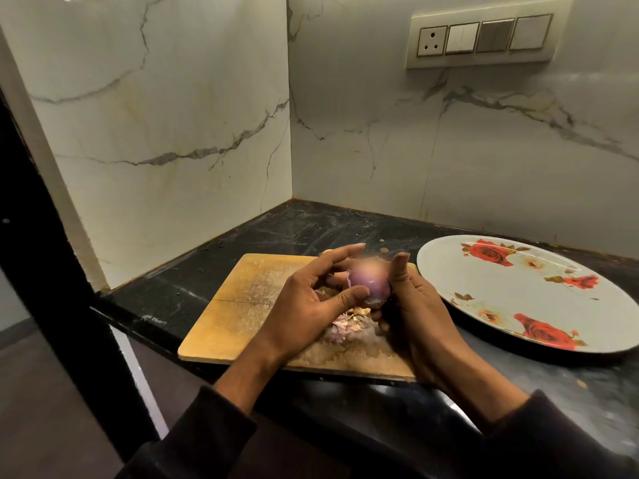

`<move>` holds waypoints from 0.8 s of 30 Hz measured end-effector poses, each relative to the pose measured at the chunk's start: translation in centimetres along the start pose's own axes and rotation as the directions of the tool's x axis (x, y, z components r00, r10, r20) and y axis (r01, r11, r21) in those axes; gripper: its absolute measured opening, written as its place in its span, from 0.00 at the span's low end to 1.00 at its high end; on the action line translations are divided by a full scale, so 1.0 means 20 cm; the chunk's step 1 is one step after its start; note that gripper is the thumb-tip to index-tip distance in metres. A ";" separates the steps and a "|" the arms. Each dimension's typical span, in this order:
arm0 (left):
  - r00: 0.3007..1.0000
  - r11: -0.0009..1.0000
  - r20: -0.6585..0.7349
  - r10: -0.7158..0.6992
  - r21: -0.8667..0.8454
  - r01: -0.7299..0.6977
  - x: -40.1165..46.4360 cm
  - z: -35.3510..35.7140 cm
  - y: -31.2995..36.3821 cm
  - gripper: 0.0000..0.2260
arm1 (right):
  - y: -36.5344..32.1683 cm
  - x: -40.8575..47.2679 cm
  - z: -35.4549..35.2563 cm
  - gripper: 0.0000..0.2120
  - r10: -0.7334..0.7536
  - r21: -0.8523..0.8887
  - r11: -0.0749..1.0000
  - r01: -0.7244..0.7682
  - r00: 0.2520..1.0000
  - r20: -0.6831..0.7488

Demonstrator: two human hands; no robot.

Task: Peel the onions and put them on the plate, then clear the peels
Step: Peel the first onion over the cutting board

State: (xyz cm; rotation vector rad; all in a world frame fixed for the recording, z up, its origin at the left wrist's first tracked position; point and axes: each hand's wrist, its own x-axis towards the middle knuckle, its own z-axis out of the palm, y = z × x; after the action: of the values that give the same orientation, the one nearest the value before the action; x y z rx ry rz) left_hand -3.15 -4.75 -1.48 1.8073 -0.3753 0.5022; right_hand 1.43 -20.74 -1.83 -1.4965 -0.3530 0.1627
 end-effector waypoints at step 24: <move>0.956 0.999 -0.293 0.015 0.033 -0.006 0.02 -0.02 -0.10 0.13 | -0.02 -0.01 0.00 0.15 0.005 0.126 0.992 -0.010 0.999 0.040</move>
State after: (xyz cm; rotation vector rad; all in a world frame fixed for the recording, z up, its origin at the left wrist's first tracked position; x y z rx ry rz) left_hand -1.82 -3.88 -2.84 1.7293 -0.1723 0.7766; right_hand 1.10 -20.80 -1.46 -1.3710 -0.3627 0.2170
